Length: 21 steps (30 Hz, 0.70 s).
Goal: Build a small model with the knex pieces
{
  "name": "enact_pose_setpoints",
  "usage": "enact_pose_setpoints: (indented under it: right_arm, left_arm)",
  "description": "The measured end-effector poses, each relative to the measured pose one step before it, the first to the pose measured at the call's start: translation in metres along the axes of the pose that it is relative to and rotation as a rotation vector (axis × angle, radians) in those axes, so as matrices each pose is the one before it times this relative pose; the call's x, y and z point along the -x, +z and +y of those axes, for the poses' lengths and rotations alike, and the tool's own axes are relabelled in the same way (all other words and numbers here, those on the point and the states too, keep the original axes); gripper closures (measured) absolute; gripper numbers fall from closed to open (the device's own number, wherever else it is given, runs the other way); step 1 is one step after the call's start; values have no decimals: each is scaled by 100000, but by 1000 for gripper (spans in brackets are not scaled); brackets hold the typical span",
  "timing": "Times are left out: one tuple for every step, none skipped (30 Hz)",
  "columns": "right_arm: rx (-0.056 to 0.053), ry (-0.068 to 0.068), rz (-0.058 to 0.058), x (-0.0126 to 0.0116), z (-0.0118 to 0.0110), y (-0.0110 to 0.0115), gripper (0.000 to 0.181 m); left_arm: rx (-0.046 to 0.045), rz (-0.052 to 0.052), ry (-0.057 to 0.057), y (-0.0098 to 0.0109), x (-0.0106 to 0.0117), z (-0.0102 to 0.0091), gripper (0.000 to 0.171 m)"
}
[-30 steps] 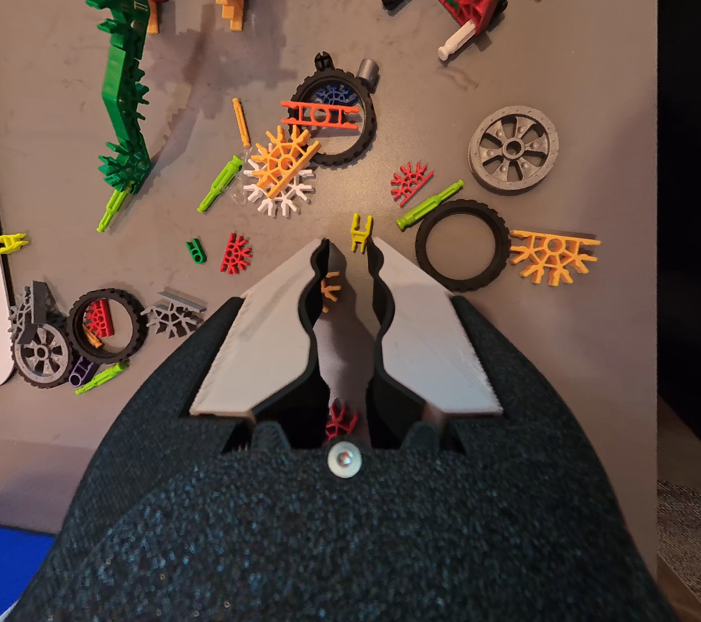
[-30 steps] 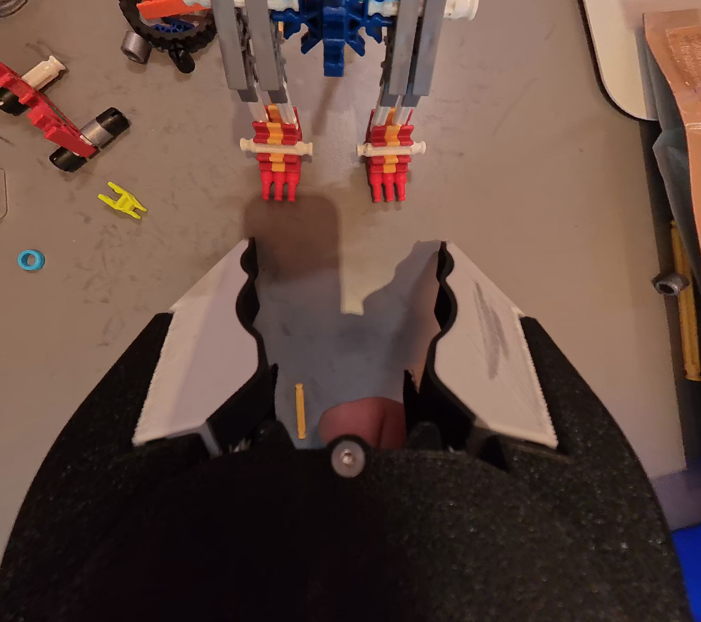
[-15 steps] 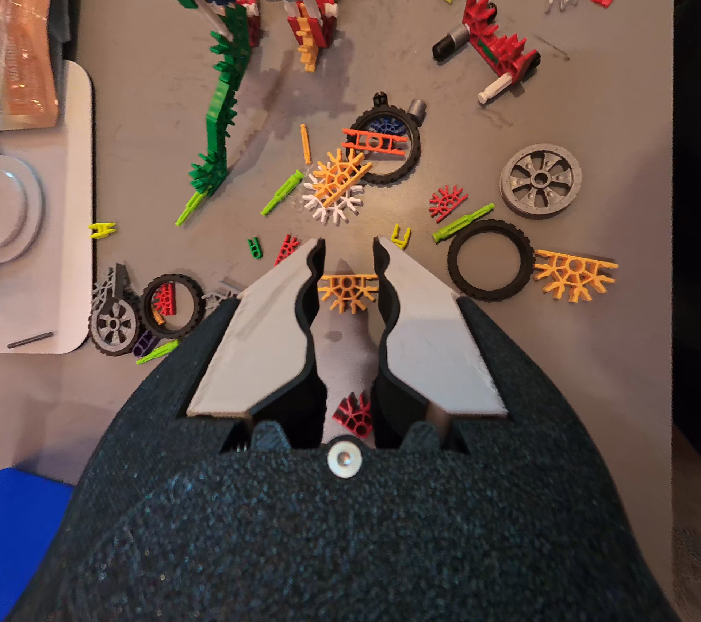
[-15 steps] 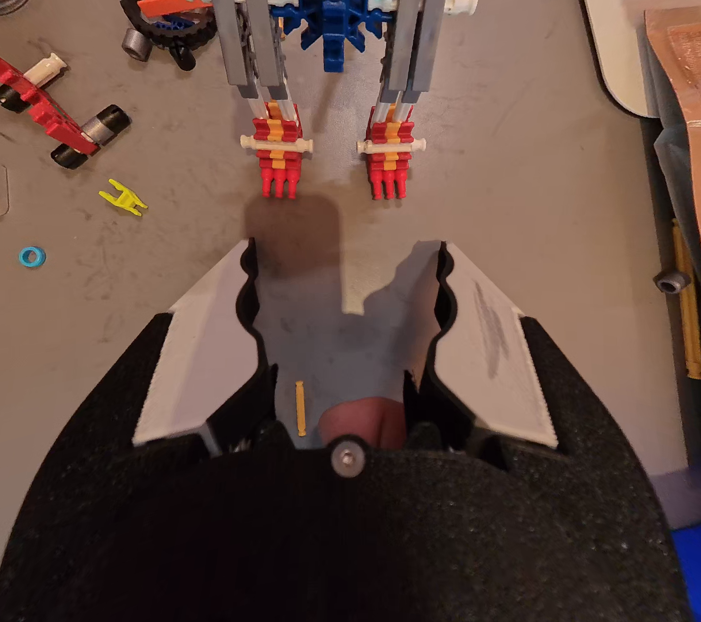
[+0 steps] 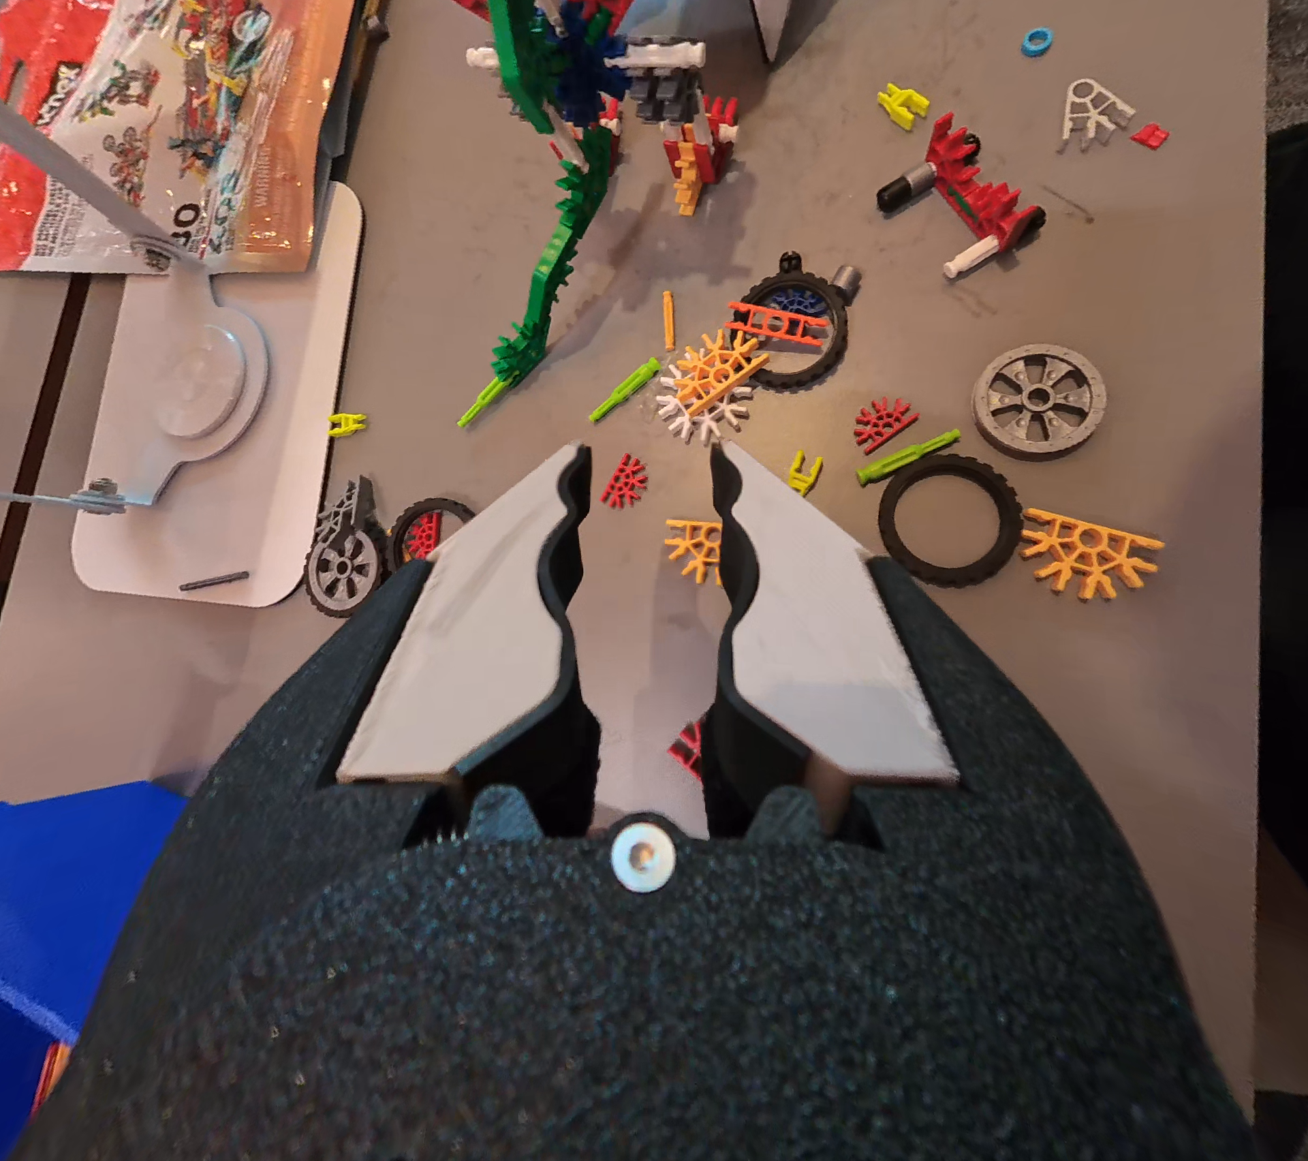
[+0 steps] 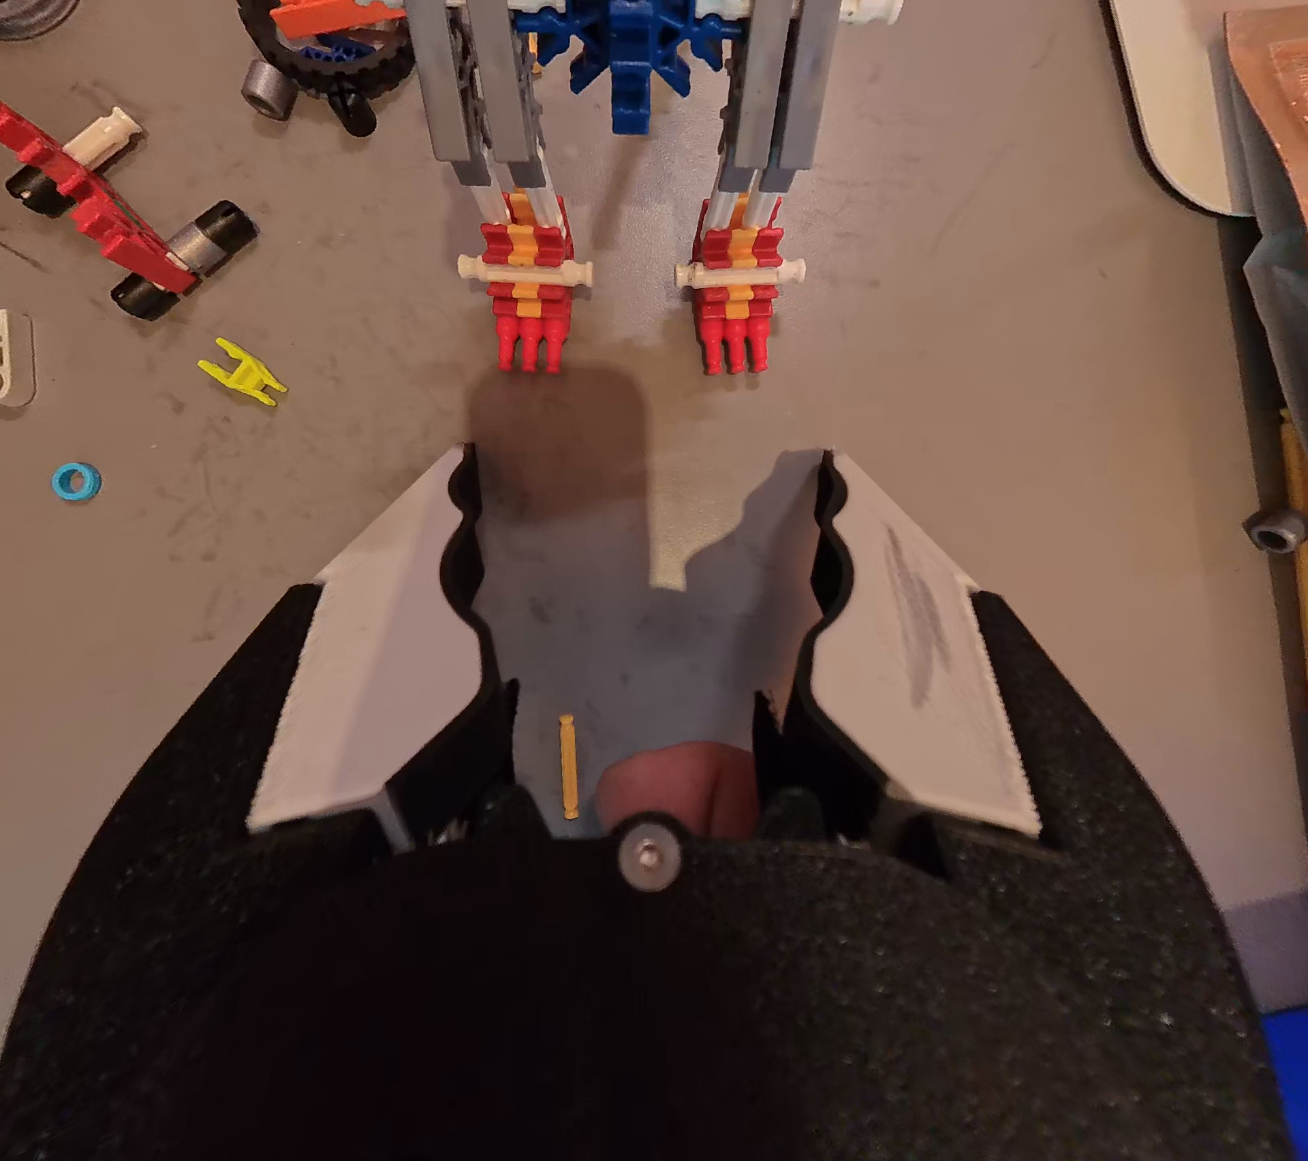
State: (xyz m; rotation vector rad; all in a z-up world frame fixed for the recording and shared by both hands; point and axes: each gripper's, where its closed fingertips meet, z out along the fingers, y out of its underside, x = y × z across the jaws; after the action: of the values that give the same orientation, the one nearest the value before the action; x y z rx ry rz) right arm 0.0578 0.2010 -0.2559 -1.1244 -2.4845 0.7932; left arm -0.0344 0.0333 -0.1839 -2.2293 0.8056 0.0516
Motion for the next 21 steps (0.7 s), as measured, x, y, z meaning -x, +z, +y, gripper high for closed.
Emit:
enact_pose_setpoints:
  right_arm:
    - [-15,77,-43,4,3,-3,87]
    - [0,111,-49,7,11,4,87]
    - [-16,90,-59,1,3,10,87]
    - [-35,53,-80,7,0,-1,87]
    - [-46,64,-152,27,-12,20,87]
    - [-53,135,-238,52,-18,24,87]
    - [-77,134,-238,52,-16,33,87]
    - [-91,26,-114,25,-18,10,87]
    - [-30,-22,-10,8,-10,6,87]
    - [-18,13,-2,8,3,-3,87]
    - [-57,52,-26,0,-3,0,87]
    - [-77,48,-38,1,1,10,87]
    - [-64,42,-37,-6,-10,5,87]
    - [-75,53,-30,8,-4,13,87]
    - [-95,48,-22,-1,-8,3,87]
    - [-95,37,-18,-10,-3,-1,87]
    - [-99,41,-10,4,3,6,87]
    - [-109,40,-6,-4,-10,4,87]
    - [-105,41,-22,-1,-3,12,87]
    - [-89,55,-33,-6,-13,7,87]
    - [-77,49,-22,-8,-11,6,87]
  left_arm:
    - [-366,-728,-439,-88,162,-26,139]
    - [-55,-708,-137,-110,144,17,139]
    - [-15,-878,255,-157,168,12,139]
    - [40,-942,365,-197,192,16,139]
    - [33,-1096,396,-260,265,-2,139]
    - [-150,-1313,47,-316,363,-33,139]
    - [-506,-1447,-415,-363,422,-78,139]
    - [-279,-1348,-289,-426,421,-43,138]
    - [36,-1618,110,-501,479,5,138]
    - [-171,-2193,44,-606,597,-48,137]
    - [-554,-2406,-565,-676,682,-119,137]
    - [-815,-2473,-937,-716,741,-152,137]
    - [-1150,-2479,-873,-768,748,-196,137]
    - [-436,-3057,-685,-757,855,-56,137]
    - [410,-4003,-935,-749,1021,126,137]
    - [1209,-4095,-1097,-703,1044,322,137]
    - [1572,-3397,-1120,-655,910,470,136]
    - [2217,-2017,-1398,-533,687,670,134]
    - [2744,-1729,-1723,-427,630,868,130]
    - [2567,-2456,-2077,-320,749,933,129]
    - [2488,-1958,-3020,-190,676,982,127]
